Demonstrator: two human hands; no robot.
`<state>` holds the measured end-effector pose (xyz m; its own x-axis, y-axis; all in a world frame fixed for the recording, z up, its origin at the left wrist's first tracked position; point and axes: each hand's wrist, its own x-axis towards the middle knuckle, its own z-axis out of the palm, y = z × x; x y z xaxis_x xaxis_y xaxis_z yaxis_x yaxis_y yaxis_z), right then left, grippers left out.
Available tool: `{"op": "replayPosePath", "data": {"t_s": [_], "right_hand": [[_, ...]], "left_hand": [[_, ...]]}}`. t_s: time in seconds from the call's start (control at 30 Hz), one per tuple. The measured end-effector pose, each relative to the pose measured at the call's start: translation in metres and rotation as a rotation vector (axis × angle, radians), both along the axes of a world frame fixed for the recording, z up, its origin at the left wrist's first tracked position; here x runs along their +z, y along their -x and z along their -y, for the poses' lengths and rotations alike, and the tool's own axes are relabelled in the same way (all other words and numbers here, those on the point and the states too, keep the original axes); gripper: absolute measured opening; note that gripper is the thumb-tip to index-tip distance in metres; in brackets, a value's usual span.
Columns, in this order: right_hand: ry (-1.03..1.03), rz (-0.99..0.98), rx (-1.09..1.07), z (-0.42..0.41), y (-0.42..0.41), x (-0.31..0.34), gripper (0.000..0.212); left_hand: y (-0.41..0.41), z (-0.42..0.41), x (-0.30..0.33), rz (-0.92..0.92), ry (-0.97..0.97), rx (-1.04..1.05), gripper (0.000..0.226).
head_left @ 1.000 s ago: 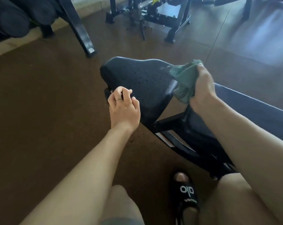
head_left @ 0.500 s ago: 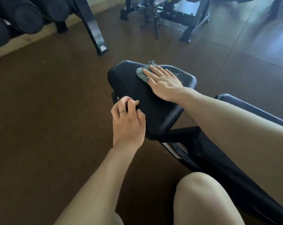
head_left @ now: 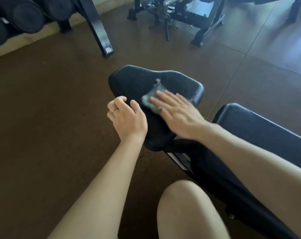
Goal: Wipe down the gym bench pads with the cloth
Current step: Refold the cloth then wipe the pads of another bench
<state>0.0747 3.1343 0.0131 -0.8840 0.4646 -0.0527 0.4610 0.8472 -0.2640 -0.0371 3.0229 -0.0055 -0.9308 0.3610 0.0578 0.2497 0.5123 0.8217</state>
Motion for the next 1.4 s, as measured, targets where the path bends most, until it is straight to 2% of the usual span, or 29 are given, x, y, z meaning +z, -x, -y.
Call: {"op": "replayPosePath", "data": {"t_s": [0.07,0.13,0.23,0.33,0.4,0.53,0.67,0.77,0.9,1.03,1.13,1.23,1.3,1.4], "right_hand": [[-0.009,-0.002,-0.187,-0.039,0.015,-0.002,0.052],[0.043,-0.026,-0.352,-0.054,0.025,-0.004,0.054],[0.141,-0.172,-0.551,-0.005,0.024,-0.012,0.056],[0.236,-0.35,-0.568,0.07,0.012,-0.019,0.058],[0.258,-0.378,-0.55,0.08,0.007,-0.024,0.06],[0.266,-0.422,-0.707,0.024,0.023,-0.021,0.053],[0.409,-0.461,-0.919,-0.038,0.035,-0.012,0.055],[0.516,-0.528,-1.016,-0.05,0.036,-0.003,0.054],[0.686,-0.655,-1.114,0.007,0.033,0.0,0.054],[0.667,-0.736,-0.996,0.067,0.028,-0.011,0.06],[0.722,-0.686,-1.141,0.026,0.035,-0.01,0.057],[0.634,-0.581,-1.195,-0.026,0.041,-0.007,0.058],[0.462,-0.437,-1.085,-0.056,0.044,-0.007,0.056],[0.206,-0.18,-0.769,-0.085,0.057,0.0,0.052]], "left_hand": [[-0.002,-0.005,-0.001,-0.054,0.045,0.024,0.031],[-0.002,-0.009,-0.001,-0.028,0.055,0.085,0.035],[0.0,-0.014,0.003,0.115,0.044,0.169,0.04],[0.005,-0.02,0.009,0.193,0.026,0.268,0.041],[0.004,-0.022,0.01,0.186,0.029,0.305,0.04],[0.002,-0.018,0.007,0.136,0.033,0.298,0.039],[0.002,-0.018,0.006,0.115,0.049,0.307,0.038],[0.001,-0.017,0.007,0.113,0.041,0.302,0.038],[0.0,-0.016,0.006,0.119,0.017,0.294,0.037],[0.0,-0.016,0.005,0.118,0.007,0.298,0.038],[0.0,-0.016,0.005,0.116,0.009,0.296,0.038],[0.001,-0.016,0.004,0.114,0.007,0.294,0.038],[0.002,-0.017,0.003,0.107,0.011,0.298,0.038],[0.0,-0.015,0.002,0.095,0.011,0.282,0.038]]}}
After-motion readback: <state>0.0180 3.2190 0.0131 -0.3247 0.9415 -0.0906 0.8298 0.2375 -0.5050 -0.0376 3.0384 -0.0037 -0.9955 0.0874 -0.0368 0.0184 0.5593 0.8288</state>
